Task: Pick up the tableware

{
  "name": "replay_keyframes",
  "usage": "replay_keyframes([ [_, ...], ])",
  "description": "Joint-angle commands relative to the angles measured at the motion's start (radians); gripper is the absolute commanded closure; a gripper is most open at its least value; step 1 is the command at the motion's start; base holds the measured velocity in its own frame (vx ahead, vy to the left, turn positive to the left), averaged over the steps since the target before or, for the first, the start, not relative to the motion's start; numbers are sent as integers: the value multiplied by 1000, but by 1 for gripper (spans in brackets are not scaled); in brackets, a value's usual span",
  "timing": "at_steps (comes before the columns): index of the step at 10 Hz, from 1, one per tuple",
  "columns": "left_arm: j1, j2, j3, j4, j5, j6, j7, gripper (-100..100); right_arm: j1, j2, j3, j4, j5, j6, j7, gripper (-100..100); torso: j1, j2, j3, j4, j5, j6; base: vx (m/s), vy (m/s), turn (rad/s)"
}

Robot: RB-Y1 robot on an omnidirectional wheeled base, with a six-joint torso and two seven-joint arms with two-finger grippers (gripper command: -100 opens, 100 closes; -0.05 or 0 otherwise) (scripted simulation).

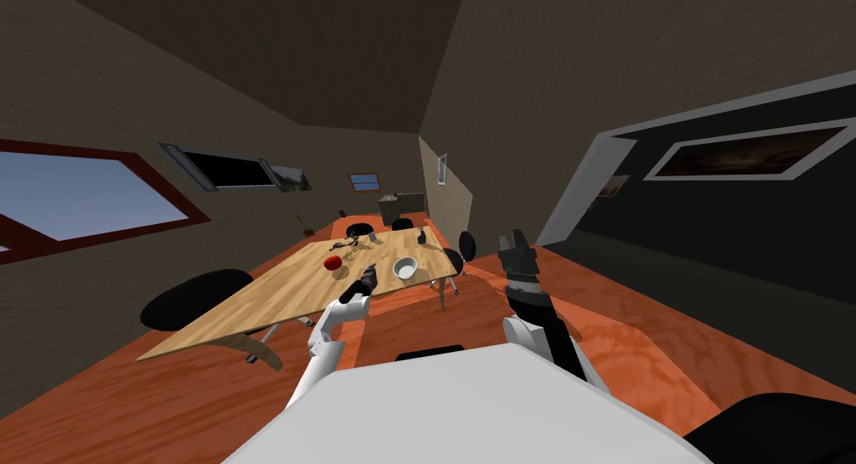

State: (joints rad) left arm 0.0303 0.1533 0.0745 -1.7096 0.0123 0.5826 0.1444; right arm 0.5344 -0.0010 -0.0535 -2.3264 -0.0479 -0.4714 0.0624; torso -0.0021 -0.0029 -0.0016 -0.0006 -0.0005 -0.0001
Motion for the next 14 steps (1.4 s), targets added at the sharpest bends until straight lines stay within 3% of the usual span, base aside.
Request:
replay_keyframes([
  [1, -13, -2, -1, 22, 2, 45, 1, -100, 0, 0, 0, 0, 0, 0, 0, 0, 0, 0, 0, 0, 0, 0, 37, -35, 9],
  [14, -174, -23, -19, 199, 54, 389, 5, -100, 0, 0, 0, 0, 0, 0, 0, 0, 0, 0, 0, 0, 0, 0, 45, -37, 19],
])
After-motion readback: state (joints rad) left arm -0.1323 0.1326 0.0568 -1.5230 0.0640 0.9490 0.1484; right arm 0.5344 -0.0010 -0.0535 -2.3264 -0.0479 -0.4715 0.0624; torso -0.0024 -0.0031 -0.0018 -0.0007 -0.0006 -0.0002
